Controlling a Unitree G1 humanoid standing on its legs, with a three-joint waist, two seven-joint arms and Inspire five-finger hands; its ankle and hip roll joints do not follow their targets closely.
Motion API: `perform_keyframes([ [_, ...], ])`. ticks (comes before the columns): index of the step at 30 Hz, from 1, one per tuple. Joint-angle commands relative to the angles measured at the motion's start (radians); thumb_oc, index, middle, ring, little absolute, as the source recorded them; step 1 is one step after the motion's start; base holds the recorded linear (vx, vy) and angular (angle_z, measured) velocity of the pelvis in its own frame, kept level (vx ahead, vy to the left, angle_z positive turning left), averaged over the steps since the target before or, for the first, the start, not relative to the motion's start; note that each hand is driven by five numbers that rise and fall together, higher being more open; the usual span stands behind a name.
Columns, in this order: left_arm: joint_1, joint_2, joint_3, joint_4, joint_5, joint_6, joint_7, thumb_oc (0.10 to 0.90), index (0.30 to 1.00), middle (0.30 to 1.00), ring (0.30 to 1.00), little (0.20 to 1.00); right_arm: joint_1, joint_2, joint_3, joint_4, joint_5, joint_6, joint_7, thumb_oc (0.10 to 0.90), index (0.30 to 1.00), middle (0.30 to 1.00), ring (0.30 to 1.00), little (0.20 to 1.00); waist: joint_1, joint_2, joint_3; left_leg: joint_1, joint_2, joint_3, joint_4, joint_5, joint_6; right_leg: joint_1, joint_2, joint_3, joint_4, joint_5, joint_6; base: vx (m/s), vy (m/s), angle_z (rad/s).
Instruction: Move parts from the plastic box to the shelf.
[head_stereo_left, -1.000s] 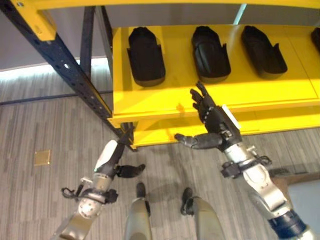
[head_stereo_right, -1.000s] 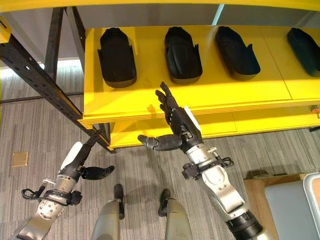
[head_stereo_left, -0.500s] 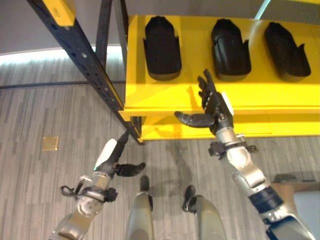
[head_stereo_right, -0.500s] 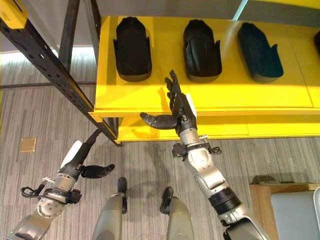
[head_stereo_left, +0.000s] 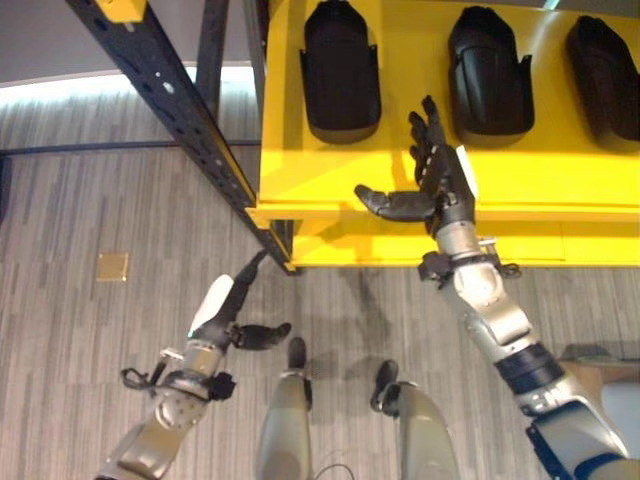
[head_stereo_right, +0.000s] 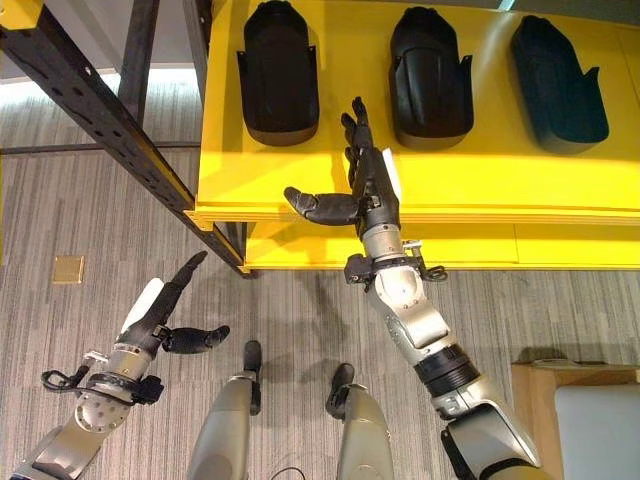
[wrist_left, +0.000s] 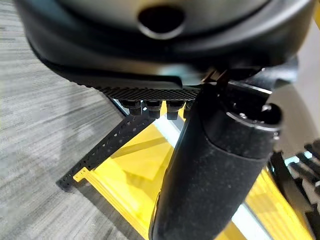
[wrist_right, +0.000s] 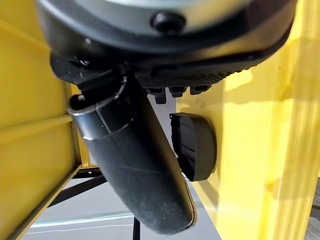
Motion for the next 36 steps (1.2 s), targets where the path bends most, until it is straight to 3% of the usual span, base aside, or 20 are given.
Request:
perform_keyframes([
  [1, 0.029, 0.045, 0.016, -0.118, -0.024, -0.076, 0.053, 0.9, 1.0, 1.0, 1.0, 1.0, -0.123, -0.015, -0.052, -0.033, -0.02, -0.099, -0.007, 0.9, 1.0, 1.0, 1.0, 1.0, 0.0, -0.008, -0.076, 0.008, 0.014, -0.008, 0.023, -0.005, 0.011, -0.006, -0.04, 0.097, -0.139, 0.189, 0.089, 0.0, 0.0, 0.0],
  [24, 0.033, 0.057, 0.031, -0.116, -0.073, -0.081, 0.058, 0.9, 1.0, 1.0, 1.0, 1.0, -0.307, -0.001, -0.037, 0.148, 0.113, -0.103, -0.008, 0.9, 1.0, 1.0, 1.0, 1.0, 0.032, 0.01, -0.05, -0.028, 0.002, -0.015, 0.041, -0.008, 0.017, -0.043, -0.05, 0.094, -0.106, 0.178, 0.084, 0.0, 0.0, 0.0],
  [36, 0.042, 0.055, 0.045, -0.117, -0.08, -0.077, 0.068, 0.9, 1.0, 1.0, 1.0, 1.0, -0.344, 0.023, -0.029, 0.218, 0.165, -0.097, -0.002, 0.9, 1.0, 1.0, 1.0, 1.0, 0.043, 0.006, -0.043, -0.048, -0.003, -0.023, 0.049, -0.011, 0.019, -0.056, -0.054, 0.086, -0.095, 0.175, 0.083, 0.0, 0.001, 0.01],
])
